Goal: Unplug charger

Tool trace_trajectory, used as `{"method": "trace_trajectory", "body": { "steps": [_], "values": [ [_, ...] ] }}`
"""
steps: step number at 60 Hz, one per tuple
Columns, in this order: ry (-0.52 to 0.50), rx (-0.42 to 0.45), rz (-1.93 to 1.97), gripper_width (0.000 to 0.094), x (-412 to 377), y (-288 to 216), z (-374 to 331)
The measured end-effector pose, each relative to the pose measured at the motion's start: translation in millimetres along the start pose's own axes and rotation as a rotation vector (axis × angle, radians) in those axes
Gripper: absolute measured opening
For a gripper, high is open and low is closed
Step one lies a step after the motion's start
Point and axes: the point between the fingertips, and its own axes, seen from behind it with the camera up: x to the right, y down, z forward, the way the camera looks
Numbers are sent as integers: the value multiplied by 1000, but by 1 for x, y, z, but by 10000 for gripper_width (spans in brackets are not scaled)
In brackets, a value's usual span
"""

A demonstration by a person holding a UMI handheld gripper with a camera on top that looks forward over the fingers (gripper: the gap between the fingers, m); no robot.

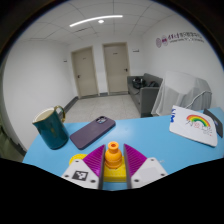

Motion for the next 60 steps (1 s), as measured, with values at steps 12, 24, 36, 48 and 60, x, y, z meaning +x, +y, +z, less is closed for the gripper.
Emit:
{"method": "trace_trajectory", "body": {
  "steps": [12, 24, 36, 48, 60],
  "values": [
    [14, 32, -20, 46, -1, -3, 4],
    [15, 176, -53, 26, -5, -88, -35],
    [138, 161, -105, 42, 74, -128, -76],
    [151, -166, -93, 47, 117, 9, -63],
    [122, -283, -55, 146, 118, 53, -47]
  ]
}}
